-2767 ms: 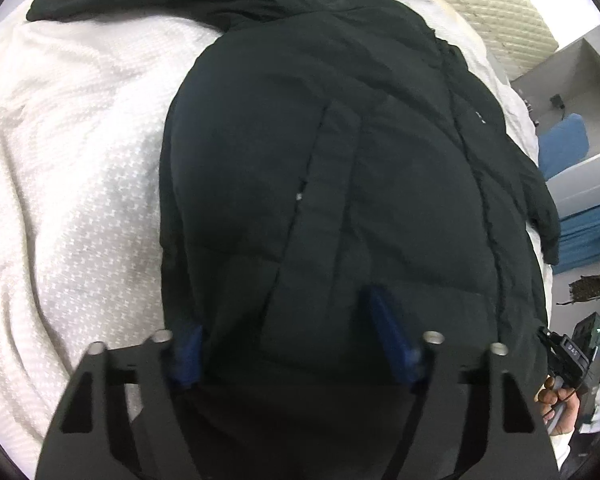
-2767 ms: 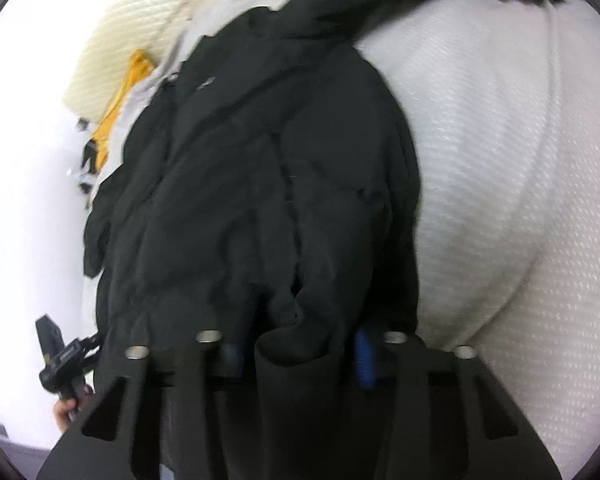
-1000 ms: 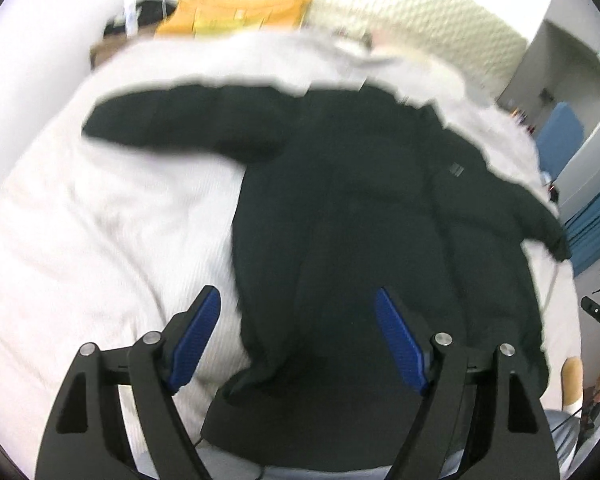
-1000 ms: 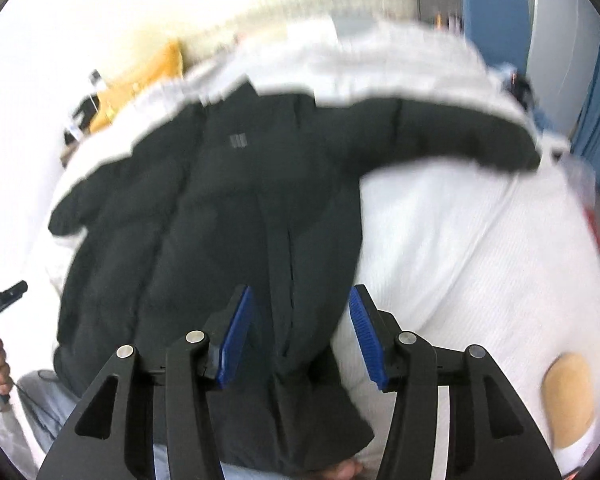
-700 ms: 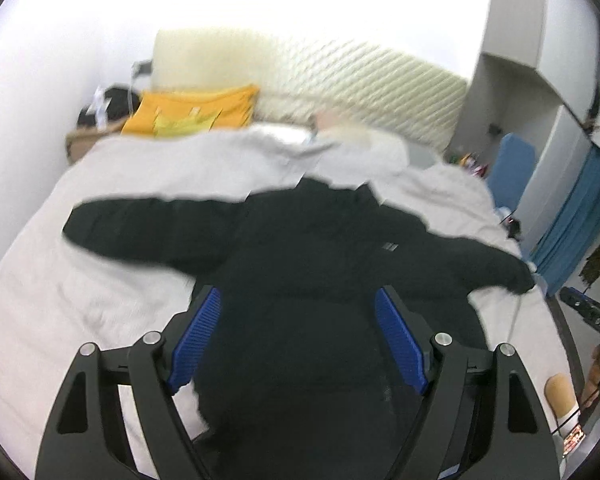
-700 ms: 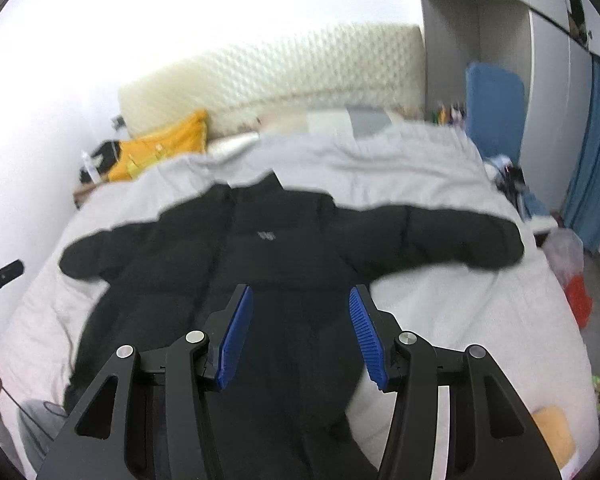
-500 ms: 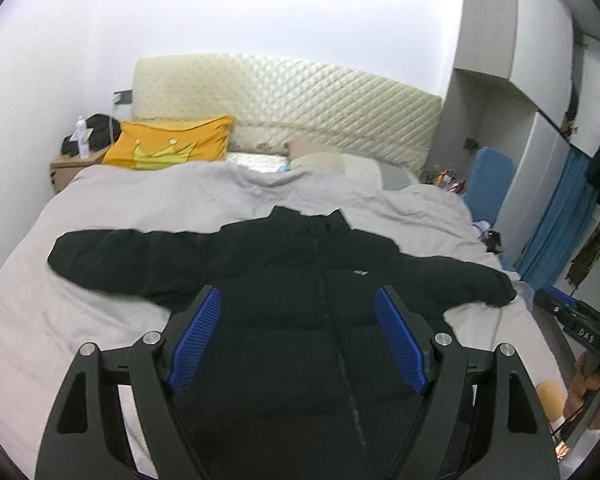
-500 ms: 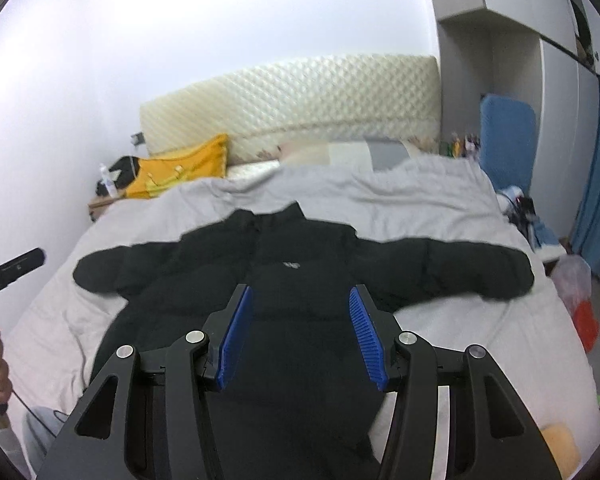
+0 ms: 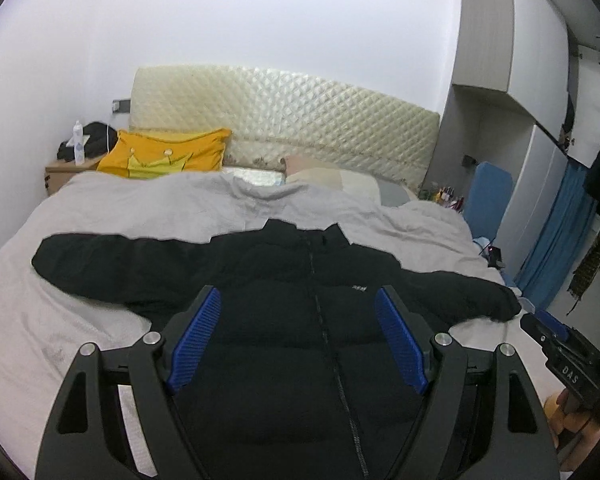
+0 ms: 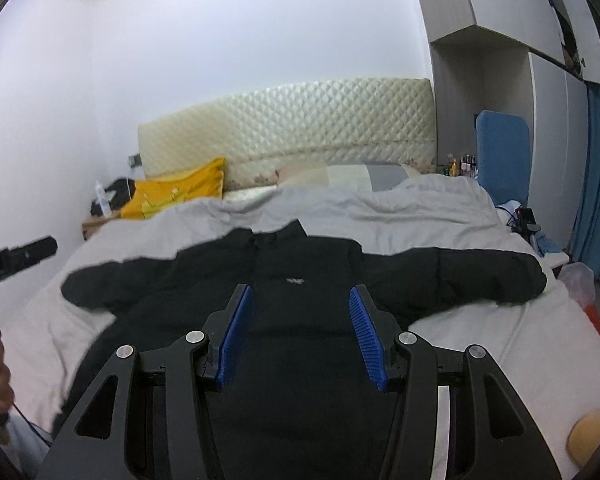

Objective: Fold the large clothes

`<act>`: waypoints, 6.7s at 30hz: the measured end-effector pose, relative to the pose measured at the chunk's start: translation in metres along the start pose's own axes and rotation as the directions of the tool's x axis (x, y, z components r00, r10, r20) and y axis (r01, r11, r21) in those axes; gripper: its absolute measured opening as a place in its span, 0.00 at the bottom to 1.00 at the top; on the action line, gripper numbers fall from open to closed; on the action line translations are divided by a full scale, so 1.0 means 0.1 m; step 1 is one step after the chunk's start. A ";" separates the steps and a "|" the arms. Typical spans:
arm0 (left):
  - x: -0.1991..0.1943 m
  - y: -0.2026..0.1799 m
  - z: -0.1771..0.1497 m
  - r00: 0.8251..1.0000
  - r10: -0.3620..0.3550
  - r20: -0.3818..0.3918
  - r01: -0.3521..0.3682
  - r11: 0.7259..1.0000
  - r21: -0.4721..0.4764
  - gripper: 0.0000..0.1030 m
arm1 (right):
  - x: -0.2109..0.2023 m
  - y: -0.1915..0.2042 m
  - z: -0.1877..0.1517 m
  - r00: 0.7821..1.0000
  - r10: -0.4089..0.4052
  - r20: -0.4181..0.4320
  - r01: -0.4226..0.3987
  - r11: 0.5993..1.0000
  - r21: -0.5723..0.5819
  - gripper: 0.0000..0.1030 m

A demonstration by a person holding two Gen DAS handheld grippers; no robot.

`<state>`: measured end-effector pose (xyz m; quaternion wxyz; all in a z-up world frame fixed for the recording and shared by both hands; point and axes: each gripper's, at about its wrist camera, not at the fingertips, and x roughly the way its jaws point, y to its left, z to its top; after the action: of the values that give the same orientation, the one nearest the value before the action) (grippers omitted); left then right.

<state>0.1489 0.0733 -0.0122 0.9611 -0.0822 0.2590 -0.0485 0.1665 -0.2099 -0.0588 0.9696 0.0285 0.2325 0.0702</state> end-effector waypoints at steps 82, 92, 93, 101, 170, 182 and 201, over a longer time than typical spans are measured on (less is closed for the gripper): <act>1.21 0.28 -0.46 0.984 0.160 -0.079 -0.160 0.987 0.002 0.77 | 1.65 -4.81 0.11 0.933 -0.357 -0.039 0.258 0.591 0.764 0.05; 1.00 0.46 -0.39 0.985 0.166 -0.047 -0.167 0.986 0.003 0.77 | 1.01 -3.76 1.36 0.946 -0.307 0.100 0.191 0.782 0.593 0.05; 0.97 0.47 -0.38 0.985 0.167 -0.041 -0.167 0.986 0.004 0.77 | 0.96 -3.64 1.46 0.948 -0.297 0.113 0.181 0.797 0.575 0.05; 0.70 0.65 -0.32 0.988 0.156 0.006 -0.156 0.988 -0.019 0.77 | 0.79 -2.30 2.16 0.963 -0.171 0.206 0.077 0.913 0.400 0.05; 0.16 1.08 -0.11 0.992 0.120 0.046 -0.114 0.988 -0.104 0.78 | 2.19 1.74 0.28 0.917 0.297 -0.268 -0.313 0.950 -0.017 0.84; -0.19 0.59 -0.03 0.989 0.141 0.044 -0.139 0.989 -0.046 0.80 | 0.97 1.06 0.71 0.982 0.186 -0.045 -0.187 0.982 -0.012 0.92; 0.09 0.26 -0.40 0.999 0.034 0.028 -0.035 0.999 0.042 1.00 | 0.09 0.45 0.04 0.988 0.113 0.103 -0.108 0.993 -0.057 1.00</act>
<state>0.1381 0.0924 -0.0556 0.9668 -0.0581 0.2462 -0.0361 0.1709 -0.1646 -0.0551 0.9756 0.0201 0.1771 0.1281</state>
